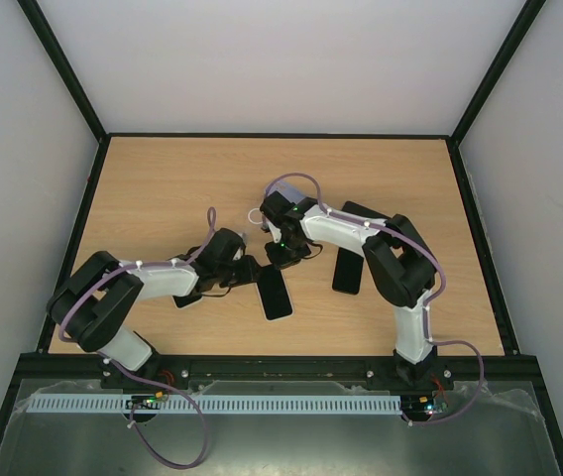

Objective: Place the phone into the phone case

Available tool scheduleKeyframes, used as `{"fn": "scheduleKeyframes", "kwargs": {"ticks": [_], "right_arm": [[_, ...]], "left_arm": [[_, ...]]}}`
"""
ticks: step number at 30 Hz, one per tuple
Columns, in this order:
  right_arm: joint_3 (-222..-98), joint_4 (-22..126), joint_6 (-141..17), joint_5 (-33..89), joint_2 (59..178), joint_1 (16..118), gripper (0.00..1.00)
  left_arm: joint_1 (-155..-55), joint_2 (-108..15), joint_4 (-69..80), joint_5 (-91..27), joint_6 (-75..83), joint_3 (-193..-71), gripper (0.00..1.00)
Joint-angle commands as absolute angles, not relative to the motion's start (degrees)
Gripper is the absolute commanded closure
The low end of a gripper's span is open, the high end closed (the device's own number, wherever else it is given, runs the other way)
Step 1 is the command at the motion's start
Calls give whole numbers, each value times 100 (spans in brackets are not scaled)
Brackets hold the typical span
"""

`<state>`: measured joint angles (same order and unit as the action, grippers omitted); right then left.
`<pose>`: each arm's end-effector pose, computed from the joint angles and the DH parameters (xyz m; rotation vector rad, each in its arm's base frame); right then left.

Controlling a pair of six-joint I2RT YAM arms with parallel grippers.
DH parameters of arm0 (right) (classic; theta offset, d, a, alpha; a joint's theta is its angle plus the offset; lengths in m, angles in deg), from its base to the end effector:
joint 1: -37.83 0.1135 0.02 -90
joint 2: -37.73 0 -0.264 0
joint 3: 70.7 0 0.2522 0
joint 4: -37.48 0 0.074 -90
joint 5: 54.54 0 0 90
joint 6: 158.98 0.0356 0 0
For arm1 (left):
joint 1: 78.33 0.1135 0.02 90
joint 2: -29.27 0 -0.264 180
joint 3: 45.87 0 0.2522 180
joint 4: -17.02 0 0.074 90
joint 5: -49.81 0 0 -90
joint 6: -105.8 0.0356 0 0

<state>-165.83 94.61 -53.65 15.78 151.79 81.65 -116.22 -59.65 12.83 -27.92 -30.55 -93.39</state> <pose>0.2746 0.2801 0.1684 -0.8088 2.9244 0.6406 0.2166 -0.1781 0.1330 -0.0767 2.5576 -0.9036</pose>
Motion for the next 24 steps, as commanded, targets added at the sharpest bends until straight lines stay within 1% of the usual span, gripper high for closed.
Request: {"fn": "scheduleKeyframes", "kwargs": {"ticks": [1, 10, 18, 21, 24], "right_arm": [[-16315, 9717, -5487, 1706, 15511, 8134, 96], [-15499, 9712, -5435, 2233, 15830, 8229, 97], [-15492, 9822, -5264, 2874, 16266, 8485, 97], [-15479, 9750, -5209, 2865, 16256, 8542, 97], [-15444, 9598, -5142, 2711, 15997, 8551, 96]], "left_arm": [[-11603, -6147, 965, -2774, -2943, -9331, 64], [-11611, -6260, 820, -3013, -2854, -9352, 64], [-11712, -6418, 504, -3483, -2772, -9416, 62], [-11739, -6425, 463, -3559, -2780, -9368, 62], [-11790, -6403, 357, -3729, -2791, -9351, 62]]}}
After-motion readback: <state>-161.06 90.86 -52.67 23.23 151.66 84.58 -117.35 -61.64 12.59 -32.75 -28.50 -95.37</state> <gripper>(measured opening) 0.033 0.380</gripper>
